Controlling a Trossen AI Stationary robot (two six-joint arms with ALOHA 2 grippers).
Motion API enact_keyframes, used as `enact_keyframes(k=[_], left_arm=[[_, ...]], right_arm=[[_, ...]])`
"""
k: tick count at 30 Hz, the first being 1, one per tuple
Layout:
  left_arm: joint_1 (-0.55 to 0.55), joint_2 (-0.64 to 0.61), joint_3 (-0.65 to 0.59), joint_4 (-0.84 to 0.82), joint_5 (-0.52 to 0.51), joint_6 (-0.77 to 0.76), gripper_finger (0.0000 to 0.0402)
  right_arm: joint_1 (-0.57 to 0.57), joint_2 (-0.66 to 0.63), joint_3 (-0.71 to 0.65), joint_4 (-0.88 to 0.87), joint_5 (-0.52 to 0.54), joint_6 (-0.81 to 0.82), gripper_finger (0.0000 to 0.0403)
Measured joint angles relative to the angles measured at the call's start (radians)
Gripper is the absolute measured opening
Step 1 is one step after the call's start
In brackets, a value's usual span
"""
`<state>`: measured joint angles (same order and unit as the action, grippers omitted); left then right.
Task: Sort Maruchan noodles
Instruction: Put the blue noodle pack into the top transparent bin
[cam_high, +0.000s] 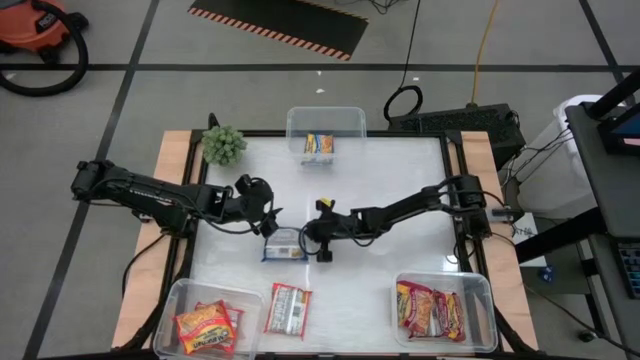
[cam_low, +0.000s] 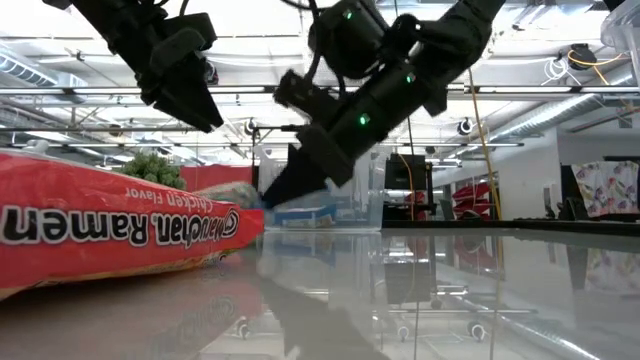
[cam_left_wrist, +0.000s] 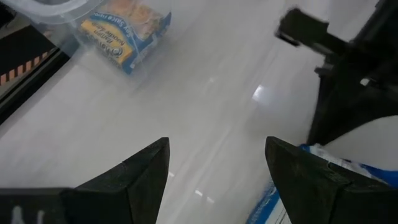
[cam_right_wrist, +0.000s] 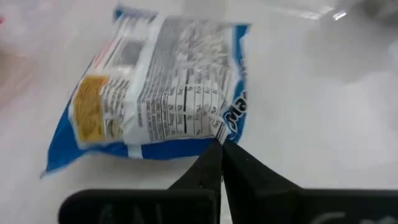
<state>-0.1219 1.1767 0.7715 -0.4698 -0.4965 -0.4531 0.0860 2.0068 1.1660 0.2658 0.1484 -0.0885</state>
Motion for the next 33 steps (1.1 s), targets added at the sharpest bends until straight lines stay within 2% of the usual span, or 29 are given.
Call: enact_keyframes(k=[3,9,20,25,33], left_arm=[[-0.006,0.0,0.0,0.026,0.0,0.003,0.0269],[-0.014,0.005,0.0,0.082,-0.002,0.017,0.0269],[-0.024,0.041,0.0,0.129,0.0,0.036,0.0269],[-0.039,0.09,0.001,0.166,0.035,0.08,0.0269],[-0.033,0.139,-0.001,0.184,0.049,0.136,0.0269]], right_arm=[[0.0,-0.045,0.0,-0.021,0.06,-0.056,0.0001],[0.0,-0.137,0.0,-0.004,0.115,-0.167,0.0],[-0.001,-0.181,0.0,-0.004,0.114,-0.193,0.0],[0.003,-0.181,0.0,0.001,0.113,-0.198,0.0],[0.036,-0.187,0.0,0.021,0.11,-0.291,0.0]])
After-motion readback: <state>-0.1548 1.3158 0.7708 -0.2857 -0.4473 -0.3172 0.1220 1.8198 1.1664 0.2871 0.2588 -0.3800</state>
